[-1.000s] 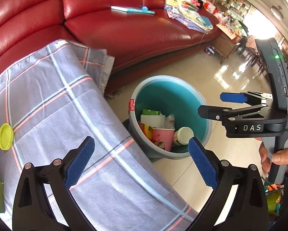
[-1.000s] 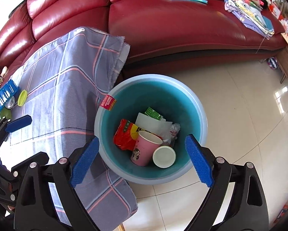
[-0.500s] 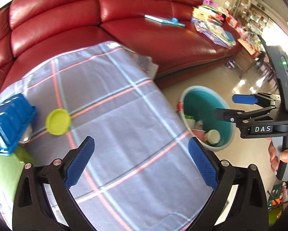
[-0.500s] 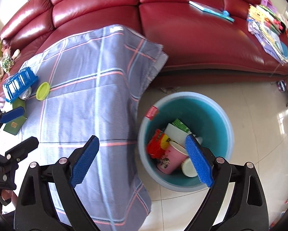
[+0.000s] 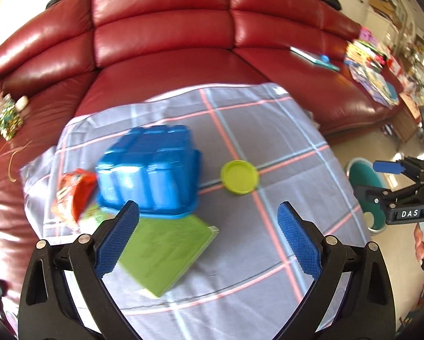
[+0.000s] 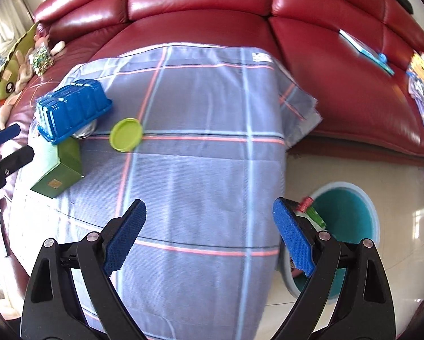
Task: Collect trash
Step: 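Move both tools back over the table toward the green box, then grasp the green box with the left tool while the right tool grasps the green lid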
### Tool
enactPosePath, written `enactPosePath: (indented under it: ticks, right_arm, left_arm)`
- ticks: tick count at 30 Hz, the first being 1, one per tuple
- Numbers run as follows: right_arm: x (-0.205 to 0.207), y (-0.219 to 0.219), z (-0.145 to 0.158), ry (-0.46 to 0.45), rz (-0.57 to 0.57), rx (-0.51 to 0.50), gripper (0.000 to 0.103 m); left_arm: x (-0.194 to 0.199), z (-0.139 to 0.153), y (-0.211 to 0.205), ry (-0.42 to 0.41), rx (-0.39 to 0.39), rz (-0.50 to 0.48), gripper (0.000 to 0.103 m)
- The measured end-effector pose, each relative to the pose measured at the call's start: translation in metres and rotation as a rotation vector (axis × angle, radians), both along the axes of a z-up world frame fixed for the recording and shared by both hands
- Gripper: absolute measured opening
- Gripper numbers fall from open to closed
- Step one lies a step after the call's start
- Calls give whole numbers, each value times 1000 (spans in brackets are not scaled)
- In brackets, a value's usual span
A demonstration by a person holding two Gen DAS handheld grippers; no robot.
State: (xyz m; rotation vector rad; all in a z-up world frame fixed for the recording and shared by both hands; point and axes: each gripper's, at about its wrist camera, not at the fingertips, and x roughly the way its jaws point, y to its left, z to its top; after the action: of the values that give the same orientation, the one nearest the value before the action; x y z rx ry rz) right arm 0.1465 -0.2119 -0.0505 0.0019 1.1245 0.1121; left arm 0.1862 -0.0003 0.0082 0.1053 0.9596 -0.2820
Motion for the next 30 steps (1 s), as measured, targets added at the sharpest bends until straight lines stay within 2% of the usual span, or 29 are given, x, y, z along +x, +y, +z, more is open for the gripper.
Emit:
enactPosePath:
  ticks: [5,9,15,20,23,24,26,27,28,30]
  right_arm:
    - [12,50,3,3,82,-12,87]
    - [18,84,4,0,133,-31,87]
    - [36,109,-5,11,132,-31,87]
    - [52,117,-30,44,128,-32,86]
    - [62,118,-45,63,129,-28,81]
    - [65,117,-49,68,130,-25,81]
    - [72,117,-56,70,133,-21,80]
    - [75,117,-59,70,136,-17,80]
    - [79,118,-61,70,139,-14,79]
    - [85,120,-65,67,148,-6,79]
  left_arm:
    - [-10,-3,53,20,-48,82,98]
    - [-27,-17,76,42,-56,86,98]
    - [-42,-46,81,78,-66,56,98]
    - [-41,-68,80,95,-100,44,98]
    - [-34,-76,80,102,-146,42,97]
    - [-32,-78,80,98,-161,42,92]
    - [-29,-82,78,104,-193,27,75]
    - [-27,-84,77,114,-213,10,53]
    - [-25,-86,76,127,-232,-7,43]
    - [-25,-87,74,126,-255,-25,33]
